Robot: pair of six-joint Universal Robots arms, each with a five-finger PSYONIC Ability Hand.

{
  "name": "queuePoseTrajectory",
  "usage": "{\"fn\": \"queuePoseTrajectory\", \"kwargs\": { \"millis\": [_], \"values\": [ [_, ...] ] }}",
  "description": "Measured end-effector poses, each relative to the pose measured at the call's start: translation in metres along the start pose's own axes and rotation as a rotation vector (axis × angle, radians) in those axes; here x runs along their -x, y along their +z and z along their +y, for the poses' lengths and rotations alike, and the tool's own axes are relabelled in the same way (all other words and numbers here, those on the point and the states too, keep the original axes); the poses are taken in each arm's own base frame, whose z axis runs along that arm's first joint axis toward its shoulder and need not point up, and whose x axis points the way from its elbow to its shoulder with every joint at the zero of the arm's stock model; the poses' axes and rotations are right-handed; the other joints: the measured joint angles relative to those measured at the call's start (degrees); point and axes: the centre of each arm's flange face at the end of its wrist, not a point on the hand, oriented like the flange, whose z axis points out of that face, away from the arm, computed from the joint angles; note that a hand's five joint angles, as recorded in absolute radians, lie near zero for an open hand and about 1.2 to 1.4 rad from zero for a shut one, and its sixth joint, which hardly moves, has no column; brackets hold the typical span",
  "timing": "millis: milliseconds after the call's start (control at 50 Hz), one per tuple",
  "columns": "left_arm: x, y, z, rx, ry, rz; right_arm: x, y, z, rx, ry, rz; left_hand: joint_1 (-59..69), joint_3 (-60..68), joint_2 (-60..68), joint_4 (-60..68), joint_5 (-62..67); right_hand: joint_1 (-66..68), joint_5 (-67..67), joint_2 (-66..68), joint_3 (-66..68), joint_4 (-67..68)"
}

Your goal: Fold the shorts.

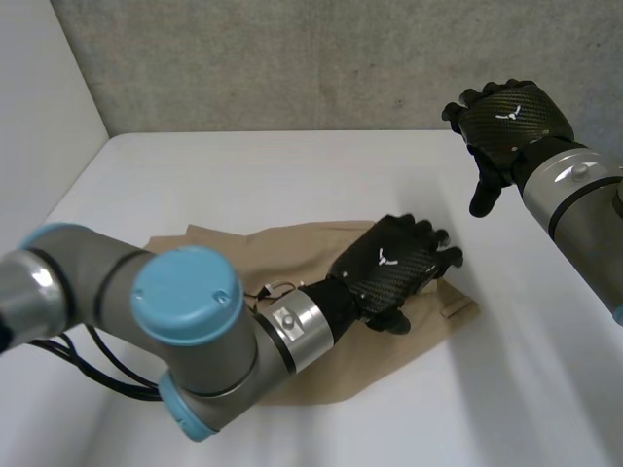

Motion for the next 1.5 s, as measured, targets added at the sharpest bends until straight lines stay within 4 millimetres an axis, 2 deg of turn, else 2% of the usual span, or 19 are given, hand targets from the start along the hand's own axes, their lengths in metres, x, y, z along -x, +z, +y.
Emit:
{"fn": "queuePoseTrajectory", "kwargs": {
  "millis": [20,60,80,140,280,300,380,500,580,660,740,800,1000,1060,1180,1320,1420,1440,1500],
  "values": [
    [0.000,-0.004,-0.015,-0.013,0.012,-0.005,0.000,0.000,0.000,0.002,0.000,0.000,-0.69,-0.63,-0.52,-0.60,-0.54,0.00,0.00,0.00,0.00,0.00],
    [0.002,-0.007,-0.027,-0.030,0.022,-0.013,0.000,0.000,0.000,0.003,-0.001,-0.001,-2.87,-2.33,-2.31,-2.33,-2.13,0.00,0.00,0.00,0.00,0.00],
    [0.006,-0.011,-0.044,-0.057,0.038,-0.027,0.001,-0.001,0.000,0.006,-0.002,-0.002,-3.76,-3.40,-3.38,-3.25,-3.05,0.00,0.00,0.00,0.00,0.00],
    [0.013,-0.017,-0.065,-0.094,0.060,-0.058,0.001,-0.003,0.000,0.016,-0.004,-0.010,-3.98,-3.95,-3.81,-3.58,-3.38,0.00,0.00,0.00,0.00,0.00],
    [0.038,-0.034,-0.091,-0.113,0.083,-0.169,0.004,-0.012,-0.001,0.050,-0.012,-0.057,-3.98,-3.95,-3.81,-3.58,-3.41,0.00,0.00,0.00,0.00,0.00],
    [0.049,-0.048,-0.098,-0.085,0.075,-0.245,0.008,-0.019,0.000,0.073,-0.027,-0.117,-3.98,-3.95,-3.81,-3.58,-3.40,0.00,0.00,0.00,0.00,0.00],
    [0.059,-0.066,-0.100,-0.024,0.052,-0.341,0.014,-0.026,0.003,0.098,-0.046,-0.195,-3.98,-3.95,-3.80,-3.58,-3.40,0.00,0.00,0.00,0.00,0.00],
    [0.067,-0.098,-0.086,0.153,-0.008,-0.537,0.020,-0.032,0.024,0.167,-0.054,-0.312,-3.79,-3.78,-3.52,-3.32,-2.53,2.00,1.79,2.78,2.28,0.89],
    [0.062,-0.127,-0.060,0.359,-0.054,-0.675,0.028,-0.034,0.049,0.221,-0.038,-0.356,-3.79,-3.74,-3.21,-2.94,-1.96,2.72,2.21,3.44,2.98,1.66],
    [0.051,-0.147,-0.038,0.513,-0.075,-0.714,0.037,-0.033,0.070,0.241,-0.030,-0.365,-3.79,-3.69,-3.09,-2.94,-1.86,9.95,9.22,11.06,10.94,9.81],
    [0.043,-0.156,-0.026,0.587,-0.086,-0.707,0.043,-0.032,0.081,0.243,-0.028,-0.365,-2.87,-2.19,-1.79,-1.37,-0.44,12.89,12.64,14.93,14.57,13.47],
    [0.034,-0.165,-0.015,0.651,-0.100,-0.689,0.054,-0.030,0.100,0.251,-0.025,-0.371,-0.87,-0.07,0.20,0.89,1.70,13.42,13.29,15.72,15.27,14.26],
    [0.023,-0.174,0.005,0.731,-0.125,-0.660,0.060,-0.017,0.134,0.291,-0.051,-0.372,1.77,2.47,2.88,3.49,4.12,14.88,15.01,17.73,17.19,16.04],
    [0.022,-0.174,0.008,0.742,-0.129,-0.656,0.060,-0.015,0.138,0.295,-0.057,-0.368,1.91,2.66,3.05,3.60,4.25,14.88,15.24,17.73,17.38,16.19],
    [0.026,-0.170,0.020,0.745,-0.134,-0.667,0.059,-0.008,0.149,0.298,-0.073,-0.356,14.22,13.49,13.87,14.48,14.70,15.33,15.65,18.17,17.84,16.72],
    [0.035,-0.166,0.029,0.728,-0.134,-0.697,0.059,-0.001,0.158,0.293,-0.073,-0.342,18.04,18.18,18.57,19.06,19.26,23.52,24.78,28.13,27.27,26.14],
    [0.037,-0.165,0.034,0.732,-0.136,-0.701,0.058,0.003,0.161,0.284,-0.074,-0.332,18.38,18.47,18.86,19.43,19.56,33.41,37.93,41.19,40.30,39.36],
    [0.036,-0.165,0.036,0.735,-0.137,-0.700,0.058,0.004,0.161,0.280,-0.074,-0.331,21.54,21.69,22.06,22.66,22.82,38.33,43.96,47.78,46.78,45.92],
    [0.036,-0.165,0.038,0.739,-0.138,-0.699,0.059,0.005,0.162,0.274,-0.073,-0.334,26.93,26.95,27.78,27.95,28.14,39.79,46.62,50.41,49.72,48.93]
  ]
}}
